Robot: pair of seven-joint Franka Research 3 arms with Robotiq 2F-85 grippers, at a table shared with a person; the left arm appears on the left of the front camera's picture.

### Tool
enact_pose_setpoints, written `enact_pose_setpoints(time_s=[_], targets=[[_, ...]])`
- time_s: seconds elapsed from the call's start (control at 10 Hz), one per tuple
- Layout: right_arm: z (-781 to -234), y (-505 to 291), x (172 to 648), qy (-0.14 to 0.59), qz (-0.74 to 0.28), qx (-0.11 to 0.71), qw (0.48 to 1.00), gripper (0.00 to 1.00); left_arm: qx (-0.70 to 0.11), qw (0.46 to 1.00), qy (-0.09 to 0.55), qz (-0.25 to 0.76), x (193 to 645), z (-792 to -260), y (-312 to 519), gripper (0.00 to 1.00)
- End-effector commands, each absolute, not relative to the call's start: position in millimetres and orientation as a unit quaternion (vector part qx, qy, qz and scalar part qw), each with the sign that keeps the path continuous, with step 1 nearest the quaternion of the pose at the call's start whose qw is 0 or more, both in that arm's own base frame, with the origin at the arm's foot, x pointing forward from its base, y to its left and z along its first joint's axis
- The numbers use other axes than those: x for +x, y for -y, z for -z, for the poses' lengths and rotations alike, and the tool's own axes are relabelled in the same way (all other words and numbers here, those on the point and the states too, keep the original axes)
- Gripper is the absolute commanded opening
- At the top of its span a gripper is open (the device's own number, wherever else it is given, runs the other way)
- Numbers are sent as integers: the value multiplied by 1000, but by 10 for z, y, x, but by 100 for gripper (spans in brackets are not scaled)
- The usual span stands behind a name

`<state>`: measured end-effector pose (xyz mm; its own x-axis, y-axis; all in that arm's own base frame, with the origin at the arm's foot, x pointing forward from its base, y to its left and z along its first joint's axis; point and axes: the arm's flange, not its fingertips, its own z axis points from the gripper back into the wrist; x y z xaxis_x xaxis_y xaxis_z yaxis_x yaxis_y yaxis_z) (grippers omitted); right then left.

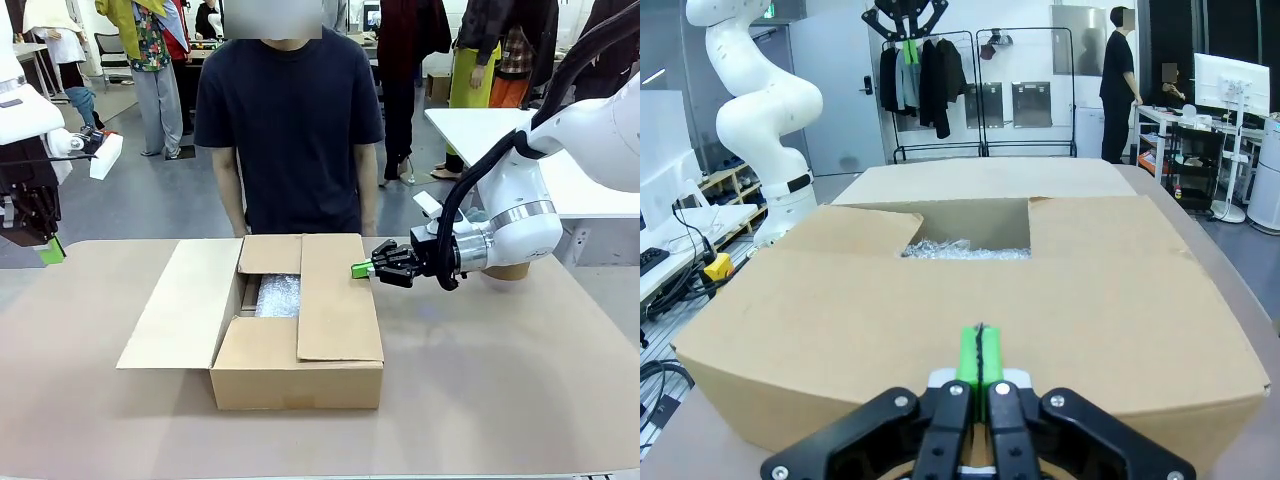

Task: Wrap the clocks to prevent damage.
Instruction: Push the left (or right) flap of the Package Box to close it.

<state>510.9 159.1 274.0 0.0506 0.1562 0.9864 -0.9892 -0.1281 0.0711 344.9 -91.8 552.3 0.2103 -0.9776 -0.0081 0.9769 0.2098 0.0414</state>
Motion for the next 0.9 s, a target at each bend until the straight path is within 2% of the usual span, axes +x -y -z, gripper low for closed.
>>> enact_pose_setpoints(time_s=[0.0,0.3,0.4,0.5,0.6,0.7,0.8], targets=[[-2694,-1605,5103,408,-553,505,522,1,15,779,12,627,3446,-5523,922,1],[-2694,-1605,5103,408,-553,505,522,1,19,778,10,628,3449,-5523,918,1],[-2694,-1605,5103,408,-553,505,522,1,-125,732,89,664,3382,-5506,840,1],[-2694,-1605,5103,408,-553,505,522,1,-212,670,152,695,3488,-5521,698,1],[-2694,-1605,5103,408,-553,505,522,1,-274,618,220,704,3617,-5520,515,1],[-2694,-1605,5103,408,-553,505,522,1,-281,593,266,707,3521,-5326,350,1],[-2694,-1605,5103,408,-553,505,522,1,-314,560,292,709,3673,-5178,198,1]])
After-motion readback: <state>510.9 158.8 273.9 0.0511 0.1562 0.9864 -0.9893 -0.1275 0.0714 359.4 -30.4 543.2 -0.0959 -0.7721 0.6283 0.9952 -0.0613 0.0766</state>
